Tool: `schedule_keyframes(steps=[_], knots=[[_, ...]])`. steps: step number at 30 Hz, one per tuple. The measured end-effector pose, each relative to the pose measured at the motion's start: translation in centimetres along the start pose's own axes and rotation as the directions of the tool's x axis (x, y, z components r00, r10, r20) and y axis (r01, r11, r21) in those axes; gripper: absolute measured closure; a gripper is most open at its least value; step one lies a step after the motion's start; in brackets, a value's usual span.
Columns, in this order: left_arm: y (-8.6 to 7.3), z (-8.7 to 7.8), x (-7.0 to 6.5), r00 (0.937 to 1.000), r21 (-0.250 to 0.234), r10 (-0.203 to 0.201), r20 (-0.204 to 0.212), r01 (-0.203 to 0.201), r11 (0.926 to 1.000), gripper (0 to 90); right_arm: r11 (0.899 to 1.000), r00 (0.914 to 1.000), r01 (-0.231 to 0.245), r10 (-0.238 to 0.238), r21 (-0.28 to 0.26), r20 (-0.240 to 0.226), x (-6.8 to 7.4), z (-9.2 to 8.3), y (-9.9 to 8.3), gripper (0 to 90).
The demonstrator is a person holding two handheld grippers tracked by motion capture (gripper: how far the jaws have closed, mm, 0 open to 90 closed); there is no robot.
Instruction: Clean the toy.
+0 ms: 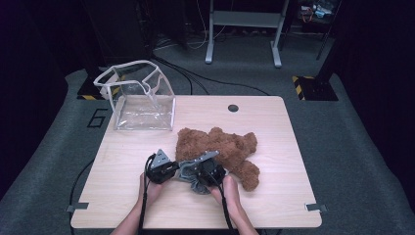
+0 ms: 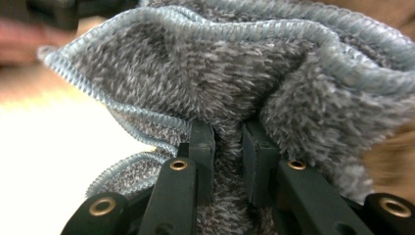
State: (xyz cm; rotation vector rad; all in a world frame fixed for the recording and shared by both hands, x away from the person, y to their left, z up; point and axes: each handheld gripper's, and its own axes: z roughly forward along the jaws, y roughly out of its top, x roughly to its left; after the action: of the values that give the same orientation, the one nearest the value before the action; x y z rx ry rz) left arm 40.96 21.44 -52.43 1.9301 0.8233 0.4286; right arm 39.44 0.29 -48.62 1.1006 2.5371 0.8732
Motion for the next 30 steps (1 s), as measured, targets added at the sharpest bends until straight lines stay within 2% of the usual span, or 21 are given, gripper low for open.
schedule_keyframes(steps=[4, 8, 10, 13, 16, 17, 20, 21, 22, 24, 26, 29, 30], knots=[[0.0, 0.0, 0.0, 1.0, -0.004, 0.0, 0.0, 0.0, 1.0, 84.9, 1.0, 0.9995, -0.007, 0.006, -0.01, -0.032, 0.0, -0.6, -0.3, 76.7], [0.0, 0.0, 0.0, 1.0, -0.006, -0.004, -0.001, 0.004, 1.0, 84.8, 0.997, 0.9987, -0.03, 0.027, -0.072, -0.043, -0.4, -2.9, -0.7, 76.7], [0.0, 0.0, 0.0, 1.0, -0.004, -0.002, -0.001, 0.002, 1.0, 84.8, 0.993, 0.9994, -0.031, 0.03, -0.111, -0.015, -1.0, -4.2, -0.8, 76.7], [0.0, 0.0, 0.0, 1.0, -0.004, 0.001, -0.002, -0.001, 1.0, 84.6, 0.989, 0.9981, -0.055, 0.058, -0.138, 0.02, -2.0, -5.8, -1.2, 76.7], [0.0, 0.0, 0.0, 1.0, 0.0, 0.001, -0.001, -0.001, 1.0, 84.2, 0.983, 0.9932, -0.087, 0.098, -0.163, 0.063, -3.5, -7.4, -1.8, 76.7], [0.0, 0.0, 0.0, 1.0, -0.001, -0.003, 0.0, 0.003, 1.0, 84.1, 0.98, 0.9892, -0.105, 0.121, -0.17, 0.083, -4.0, -8.0, -2.1, 76.7], [0.0, 0.0, -0.1, 1.0, 0.001, -0.001, -0.001, 0.001, 1.0, 84.1, 0.975, 0.9815, -0.118, 0.143, -0.189, 0.127, -5.3, -9.3, -2.9, 76.8], [0.0, 0.0, -0.1, 1.0, 0.001, 0.0, -0.001, 0.0, 1.0, 84.1, 0.975, 0.9791, -0.109, 0.139, -0.195, 0.148, -5.8, -9.7, -3.2, 76.8], [0.0, 0.0, -0.1, 1.0, 0.001, 0.0, -0.002, 0.0, 1.0, 84.1, 0.971, 0.9736, -0.125, 0.16, -0.206, 0.163, -6.2, -10.1, -3.5, 76.9], [0.0, 0.0, -0.1, 1.0, 0.002, 0.0, -0.003, 0.0, 1.0, 83.9, 0.969, 0.9614, -0.131, 0.176, -0.21, 0.212, -7.2, -10.8, -4.2, 76.9], [0.0, 0.0, -0.1, 1.0, 0.002, 0.001, -0.003, -0.001, 1.0, 83.8, 0.965, 0.9512, -0.156, 0.204, -0.21, 0.231, -8.2, -11.3, -5.0, 76.9], [0.0, 0.1, -0.1, 1.0, 0.001, 0.002, -0.006, -0.002, 1.0, 83.2, 0.957, 0.9291, -0.194, 0.25, -0.216, 0.272, -9.8, -11.8, -6.3, 76.9], [0.0, 0.1, -0.1, 1.0, 0.0, 0.002, -0.007, -0.002, 1.0, 83.1, 0.956, 0.9275, -0.196, 0.252, -0.216, 0.276, -10.3, -11.9, -6.6, 77.0]])
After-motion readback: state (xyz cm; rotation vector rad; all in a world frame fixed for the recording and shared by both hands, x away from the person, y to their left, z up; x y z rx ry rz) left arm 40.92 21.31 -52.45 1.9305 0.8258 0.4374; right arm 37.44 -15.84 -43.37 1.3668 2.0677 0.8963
